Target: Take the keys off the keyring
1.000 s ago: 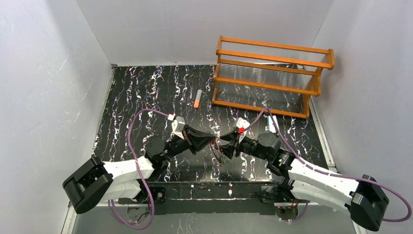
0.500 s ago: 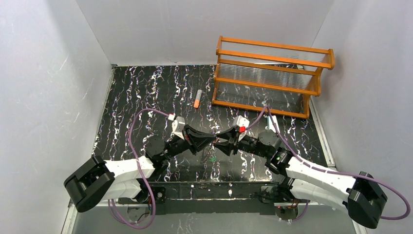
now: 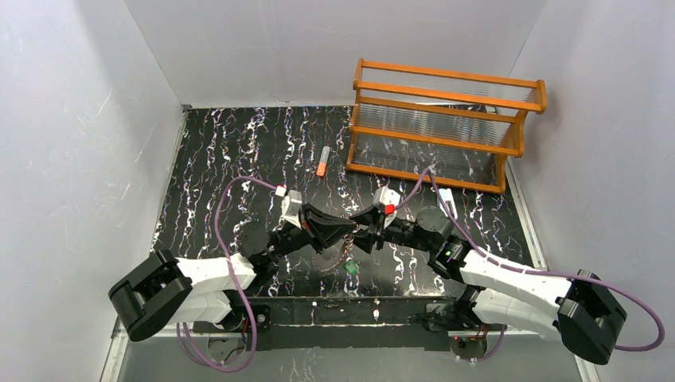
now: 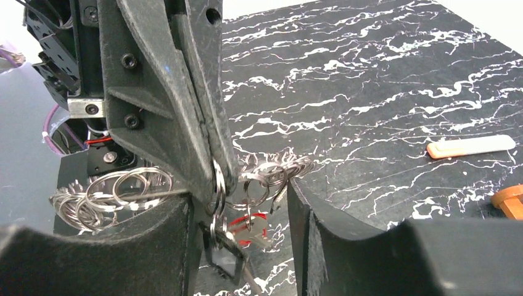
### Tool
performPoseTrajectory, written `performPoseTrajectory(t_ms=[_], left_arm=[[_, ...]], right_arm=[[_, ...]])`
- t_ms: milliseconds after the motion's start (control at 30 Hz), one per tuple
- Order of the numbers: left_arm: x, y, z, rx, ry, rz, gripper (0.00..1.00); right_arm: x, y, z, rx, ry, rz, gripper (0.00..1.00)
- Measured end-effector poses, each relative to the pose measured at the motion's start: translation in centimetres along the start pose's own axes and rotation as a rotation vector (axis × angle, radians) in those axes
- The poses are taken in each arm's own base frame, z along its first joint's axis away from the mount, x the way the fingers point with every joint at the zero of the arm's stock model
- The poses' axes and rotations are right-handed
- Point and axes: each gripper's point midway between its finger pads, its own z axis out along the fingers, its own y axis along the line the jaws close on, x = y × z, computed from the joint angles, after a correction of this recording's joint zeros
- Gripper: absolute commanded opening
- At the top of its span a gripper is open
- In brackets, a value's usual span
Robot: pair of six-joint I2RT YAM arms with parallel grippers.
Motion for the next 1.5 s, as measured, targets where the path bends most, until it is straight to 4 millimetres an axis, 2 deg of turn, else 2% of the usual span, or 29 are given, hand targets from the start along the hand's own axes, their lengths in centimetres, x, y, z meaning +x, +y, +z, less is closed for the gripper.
performPoseTrajectory(t_ms=[167,233,433,667,900,1167,1300,1500], left_arm=[[-1.3,-0.4,-0.1,-0.002,-0.037,0.028,0.00],[-1.6,-0.5,-0.1,0.000,-0.044,0.032,0.00],[-1.4,-0.5,-0.1,0.004,-0.036,0.031,0.00],[-1.0,-0.9,-0.2,0.026,-0.017,0.030,0.00],[-0.9,-1.0,-0.2,0.035,-0.013,0.041,0.00],[-0.7,-0.6,-0.3,0.028,-0.001,0.070,0.00],[-0.4,-0.1,-0.4,0.009,0.011,0.077,0.00],[-0.5,0.1,-0.5,0.002,0.014,0.082,0.00]], right_arm=[[-0.7,-0.1,-0.5,-0.009,-0.014,-0.014,0.58],[-0.9,-0.2,-0.8,-0.009,-0.017,-0.017,0.55],[-1.3,0.0,-1.4,-0.030,-0.021,-0.022,0.47],[-1.4,0.4,-1.5,-0.059,-0.023,-0.020,0.43],[-1.4,0.7,-1.6,-0.081,-0.024,-0.020,0.44],[-2.0,0.8,-1.8,-0.087,-0.027,-0.024,0.50],[-3.0,0.8,-2.0,-0.082,-0.050,-0.037,0.43],[-3.3,0.5,-2.2,-0.072,-0.051,-0.053,0.23]])
